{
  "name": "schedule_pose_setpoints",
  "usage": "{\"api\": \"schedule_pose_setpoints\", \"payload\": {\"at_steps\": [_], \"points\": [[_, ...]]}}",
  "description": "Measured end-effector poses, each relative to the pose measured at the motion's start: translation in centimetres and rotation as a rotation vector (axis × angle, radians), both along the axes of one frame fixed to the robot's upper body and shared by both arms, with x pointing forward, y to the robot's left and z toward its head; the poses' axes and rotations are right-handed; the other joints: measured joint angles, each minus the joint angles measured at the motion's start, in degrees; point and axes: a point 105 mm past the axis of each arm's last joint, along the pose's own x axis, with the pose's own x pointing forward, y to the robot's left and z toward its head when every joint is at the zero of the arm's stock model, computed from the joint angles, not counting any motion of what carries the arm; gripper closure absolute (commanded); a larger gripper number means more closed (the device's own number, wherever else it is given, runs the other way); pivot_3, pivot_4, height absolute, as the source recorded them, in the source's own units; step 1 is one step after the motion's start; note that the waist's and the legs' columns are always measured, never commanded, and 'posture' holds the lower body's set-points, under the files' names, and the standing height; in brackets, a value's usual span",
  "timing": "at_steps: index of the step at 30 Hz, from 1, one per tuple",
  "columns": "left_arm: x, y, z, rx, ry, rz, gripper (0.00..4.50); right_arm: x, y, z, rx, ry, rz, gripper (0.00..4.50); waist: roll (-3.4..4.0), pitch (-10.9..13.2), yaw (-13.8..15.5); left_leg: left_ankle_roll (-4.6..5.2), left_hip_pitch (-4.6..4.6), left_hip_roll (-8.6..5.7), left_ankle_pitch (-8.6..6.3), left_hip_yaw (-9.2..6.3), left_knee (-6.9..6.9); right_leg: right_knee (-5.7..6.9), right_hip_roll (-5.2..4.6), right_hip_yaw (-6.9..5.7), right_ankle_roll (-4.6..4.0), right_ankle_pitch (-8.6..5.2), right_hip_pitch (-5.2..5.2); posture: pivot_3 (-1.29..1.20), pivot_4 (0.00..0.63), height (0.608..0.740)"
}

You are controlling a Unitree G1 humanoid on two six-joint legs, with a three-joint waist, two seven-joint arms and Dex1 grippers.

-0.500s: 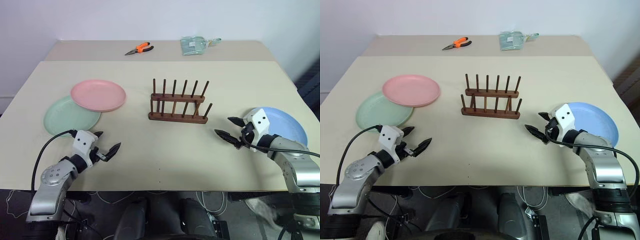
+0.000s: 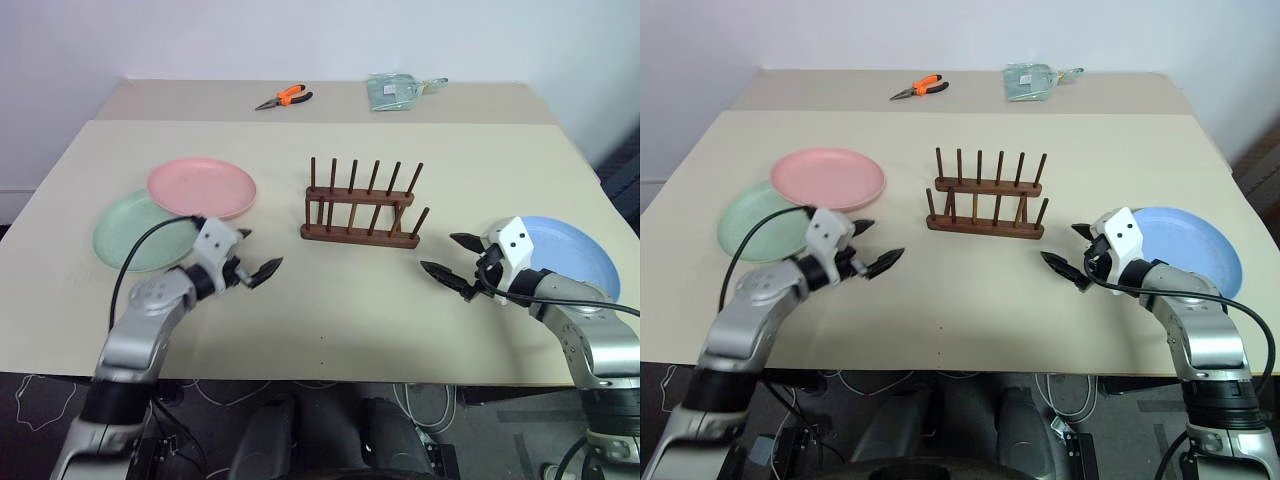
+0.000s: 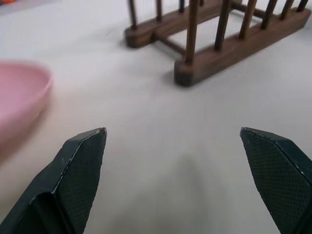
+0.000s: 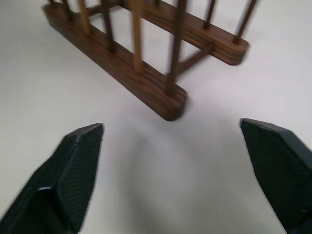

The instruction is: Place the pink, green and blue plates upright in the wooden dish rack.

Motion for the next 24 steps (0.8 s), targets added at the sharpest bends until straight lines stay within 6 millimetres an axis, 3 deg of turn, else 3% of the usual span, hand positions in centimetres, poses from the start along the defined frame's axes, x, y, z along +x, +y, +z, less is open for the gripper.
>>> {"api": "schedule_pose_setpoints", "payload": {"at_steps": [5, 8, 13, 16, 22, 24], "points": [[3.4, -2.2, -1.3, 0.066, 0.077, -0.128, 0.00, -1.1, 0.3, -0.4, -0.003, -0.013, -0.037, 0.01, -0.04, 0.0, 0.3, 0.04, -0.02, -0.08, -0.01, -0.02, -0.02, 0.01, 0.11, -0.07, 0.21, 0.09, 0.00, 0.00, 0.150, 0.738], [4.0, -3.3, -2.5, 0.086, 0.132, -0.227, 0.00, -2.1, -0.1, -1.0, -0.008, -0.002, -0.078, 0.01, -0.04, 0.0, 0.2, 0.09, -0.04, -0.10, -0.03, 0.01, 0.01, 0.02, 0.09, -0.04, 0.25, 0.11, 0.00, 0.00, 0.150, 0.738], [5.3, -5.2, -2.4, 0.138, 0.141, -0.336, 0.00, -3.8, -0.7, -1.1, -0.010, -0.022, -0.151, 0.01, -0.07, 0.0, 0.6, 0.11, -0.01, -0.10, -0.04, -0.05, 0.16, 0.02, 0.11, -0.13, 0.24, 0.09, 0.14, 0.00, 0.150, 0.738], [5.7, -6.8, -2.6, 0.133, 0.131, -0.369, 0.86, -4.5, -0.6, -1.3, -0.004, -0.026, -0.177, 0.00, -0.08, 0.0, 0.3, 0.19, -0.02, -0.11, -0.08, -0.05, 0.24, 0.02, 0.09, -0.12, 0.28, 0.09, 0.18, 0.00, 0.150, 0.738], [5.5, -8.2, -3.0, 0.111, 0.111, -0.411, 3.67, -4.4, -0.6, -1.2, -0.006, -0.037, -0.195, 0.00, -0.08, 0.0, 0.3, 0.19, 0.00, -0.10, -0.08, -0.05, 0.31, 0.10, 0.12, -0.13, 0.32, 0.11, 0.20, 0.00, 0.150, 0.738], [5.3, -8.0, -3.0, 0.115, 0.108, -0.425, 3.74, -4.3, -0.6, -1.2, -0.008, -0.040, -0.193, 0.00, -0.07, 0.0, 0.2, 0.20, 0.00, -0.10, -0.09, -0.05, 0.32, 0.12, 0.13, -0.12, 0.33, 0.11, 0.20, 0.00, 0.150, 0.738]]}}
